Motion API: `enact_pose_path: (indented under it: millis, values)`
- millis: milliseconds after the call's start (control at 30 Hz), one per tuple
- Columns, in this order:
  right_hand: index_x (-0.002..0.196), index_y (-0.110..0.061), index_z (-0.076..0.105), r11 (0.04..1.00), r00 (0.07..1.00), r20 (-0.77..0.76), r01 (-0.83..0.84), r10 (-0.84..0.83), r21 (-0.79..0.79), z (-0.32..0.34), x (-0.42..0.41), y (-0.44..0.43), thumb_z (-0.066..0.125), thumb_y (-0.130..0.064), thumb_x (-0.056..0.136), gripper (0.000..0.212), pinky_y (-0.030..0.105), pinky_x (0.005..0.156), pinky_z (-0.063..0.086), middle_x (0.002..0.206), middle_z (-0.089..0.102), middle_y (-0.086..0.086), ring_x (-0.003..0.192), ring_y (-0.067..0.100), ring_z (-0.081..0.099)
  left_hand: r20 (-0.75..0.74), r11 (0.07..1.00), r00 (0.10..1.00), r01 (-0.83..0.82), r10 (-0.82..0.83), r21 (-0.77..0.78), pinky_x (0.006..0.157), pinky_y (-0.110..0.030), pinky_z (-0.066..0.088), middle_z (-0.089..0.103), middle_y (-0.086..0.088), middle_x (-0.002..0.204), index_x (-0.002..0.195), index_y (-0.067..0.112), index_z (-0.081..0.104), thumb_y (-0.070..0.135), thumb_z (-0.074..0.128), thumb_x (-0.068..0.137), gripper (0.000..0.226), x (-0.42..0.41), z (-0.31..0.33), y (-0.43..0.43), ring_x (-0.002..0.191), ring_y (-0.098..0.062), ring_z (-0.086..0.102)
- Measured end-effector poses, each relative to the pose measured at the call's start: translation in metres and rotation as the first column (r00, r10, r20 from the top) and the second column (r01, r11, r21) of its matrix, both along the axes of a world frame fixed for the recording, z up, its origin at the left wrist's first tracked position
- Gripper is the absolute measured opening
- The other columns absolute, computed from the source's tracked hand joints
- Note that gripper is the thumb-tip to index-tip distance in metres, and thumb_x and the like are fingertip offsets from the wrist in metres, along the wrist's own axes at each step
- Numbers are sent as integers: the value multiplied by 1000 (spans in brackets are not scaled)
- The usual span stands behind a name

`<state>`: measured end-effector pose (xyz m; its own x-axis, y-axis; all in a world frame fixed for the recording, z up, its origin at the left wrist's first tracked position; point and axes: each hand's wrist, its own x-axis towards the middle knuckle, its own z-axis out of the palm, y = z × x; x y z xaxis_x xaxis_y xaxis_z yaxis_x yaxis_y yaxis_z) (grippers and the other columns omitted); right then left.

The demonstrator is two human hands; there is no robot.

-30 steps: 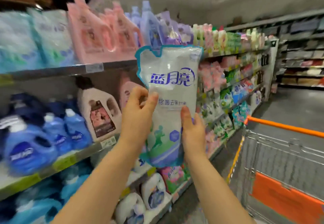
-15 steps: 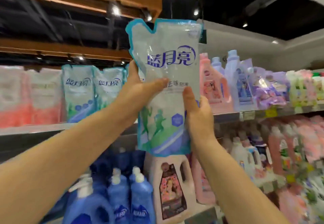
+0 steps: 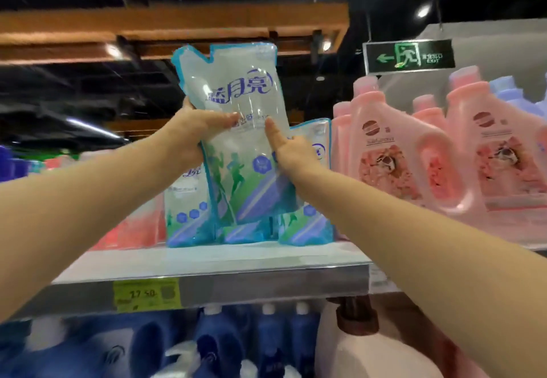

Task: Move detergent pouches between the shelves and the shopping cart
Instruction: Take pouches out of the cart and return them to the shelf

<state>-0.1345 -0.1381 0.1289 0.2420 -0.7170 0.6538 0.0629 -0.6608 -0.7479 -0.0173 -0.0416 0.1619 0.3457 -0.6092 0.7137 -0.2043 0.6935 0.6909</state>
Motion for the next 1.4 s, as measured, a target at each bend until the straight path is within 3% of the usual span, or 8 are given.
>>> enact_pose_path:
  millis: [200, 367, 500, 600, 733, 833, 1167, 1400]
  values:
    - [100, -5, 62, 999, 960, -280, -3, 12, 35, -37, 46, -33, 45, -60, 89, 59, 23, 63, 40, 70, 65, 3, 74, 22, 57, -15, 981, 987, -156, 159, 115, 54, -31, 57, 64, -10, 94, 111, 14, 49, -14, 62, 75, 48, 49, -42, -35, 74, -23, 64]
    - [90, -6, 53, 995, 913, -400, 99, -82, 20, -24, 66, -53, 47, -60, 88, 54, 30, 74, 39, 59, 52, 4, 67, 23, 53, -55, 980, 984, -162, 169, 115, 62, -37, 53, 64, -10, 93, 104, 21, 47, -13, 65, 73, 50, 76, -55, -64, 76, -25, 63]
    - [128, -2, 42, 987, 872, -473, 157, -128, 23, -14, 78, -58, 54, -59, 85, 73, 37, 88, 46, 108, 60, 15, 101, 31, 59, 49, 943, 976, -219, 213, 250, 70, -38, 54, 66, -12, 101, 119, 11, 48, 2, 74, 73, 53, 103, -50, -81, 85, -27, 65]
    - [142, -13, 18, 976, 832, -513, 150, -212, -160, -15, 68, -44, 63, -50, 82, 83, 38, 96, 44, 133, 49, 9, 117, 29, 52, 178, 854, 952, -304, 250, 423, 70, -39, 54, 63, -5, 101, 117, 18, 43, 24, 71, 80, 46, 115, -55, -80, 89, -24, 63]
    - [146, -34, -20, 951, 588, -763, 37, -269, -307, -45, 56, -23, 62, -45, 83, 104, 35, 94, 39, 147, 27, 10, 123, 30, 46, 323, 680, 934, -337, 153, 651, 71, -42, 53, 60, 2, 105, 114, 32, 41, 40, 72, 75, 50, 121, -87, -69, 107, -28, 59]
    - [141, -30, -32, 951, 433, -855, 16, -286, -310, -60, 63, -24, 55, -42, 88, 103, 31, 82, 37, 137, 39, 14, 105, 28, 51, 341, 657, 930, -343, 136, 671, 67, -42, 58, 59, 2, 112, 117, 28, 38, 32, 78, 71, 61, 126, -99, -76, 102, -24, 60]
    - [145, -30, -24, 969, 441, -865, 49, -238, -242, -45, 74, -49, 54, -36, 91, 95, 31, 80, 48, 123, 58, 14, 81, 24, 51, 297, 658, 921, -388, 252, 646, 65, -47, 59, 51, -7, 122, 122, 17, 33, 32, 75, 74, 65, 126, -101, -104, 106, -31, 56]
    - [144, -31, -27, 975, 435, -872, 79, -223, -209, -46, 67, -48, 57, -34, 89, 100, 32, 87, 49, 118, 57, 11, 92, 26, 57, 381, 673, 887, -450, 261, 587, 75, -49, 57, 48, -6, 115, 118, 12, 33, 31, 72, 78, 59, 114, -102, -106, 108, -27, 51]
